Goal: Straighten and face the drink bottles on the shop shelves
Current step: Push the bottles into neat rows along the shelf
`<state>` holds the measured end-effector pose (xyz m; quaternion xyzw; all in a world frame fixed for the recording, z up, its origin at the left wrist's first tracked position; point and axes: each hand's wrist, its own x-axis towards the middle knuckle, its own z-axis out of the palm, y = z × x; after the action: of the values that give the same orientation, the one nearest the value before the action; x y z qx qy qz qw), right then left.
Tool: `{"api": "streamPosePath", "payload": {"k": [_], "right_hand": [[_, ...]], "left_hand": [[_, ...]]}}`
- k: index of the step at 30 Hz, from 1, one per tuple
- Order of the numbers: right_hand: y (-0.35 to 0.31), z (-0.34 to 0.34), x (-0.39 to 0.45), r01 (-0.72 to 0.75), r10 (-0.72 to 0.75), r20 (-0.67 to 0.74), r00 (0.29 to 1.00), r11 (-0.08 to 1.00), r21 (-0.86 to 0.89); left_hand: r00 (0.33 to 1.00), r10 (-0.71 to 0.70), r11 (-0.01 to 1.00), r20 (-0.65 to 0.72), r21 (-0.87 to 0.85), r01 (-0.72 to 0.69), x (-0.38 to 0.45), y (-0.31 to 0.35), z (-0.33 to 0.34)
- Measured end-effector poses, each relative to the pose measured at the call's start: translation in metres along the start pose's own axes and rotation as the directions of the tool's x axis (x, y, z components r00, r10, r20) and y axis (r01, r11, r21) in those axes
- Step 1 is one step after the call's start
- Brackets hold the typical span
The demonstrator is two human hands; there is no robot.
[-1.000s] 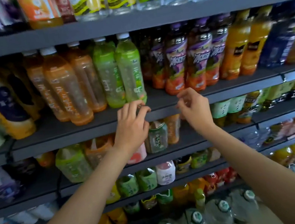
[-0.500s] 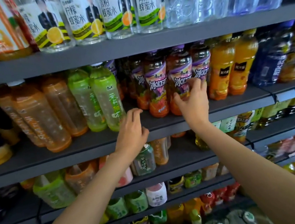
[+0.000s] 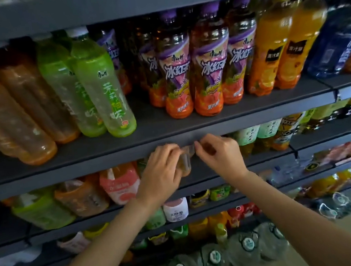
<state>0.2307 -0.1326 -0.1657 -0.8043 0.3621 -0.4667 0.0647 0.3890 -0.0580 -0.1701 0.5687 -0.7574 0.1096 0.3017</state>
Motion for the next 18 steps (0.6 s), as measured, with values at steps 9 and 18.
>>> {"api": "streamPosePath", "payload": {"k": [9,18], "right_hand": [[-0.052,0.017,0.087,-0.004,-0.057,0.217,0.974,0.963,0.270],[-0.089,0.060,0.119,-0.212,-0.012,0.491,0.871,0.892,0.399]], "left_hand": [[0.588,-0.647,0.753,-0.485,-0.290,0.590,0.048,-0.014,-0.064],[0.461,-0.796,0.570,-0.392,-0.231,0.788,0.068,-0.047,-0.081]]}}
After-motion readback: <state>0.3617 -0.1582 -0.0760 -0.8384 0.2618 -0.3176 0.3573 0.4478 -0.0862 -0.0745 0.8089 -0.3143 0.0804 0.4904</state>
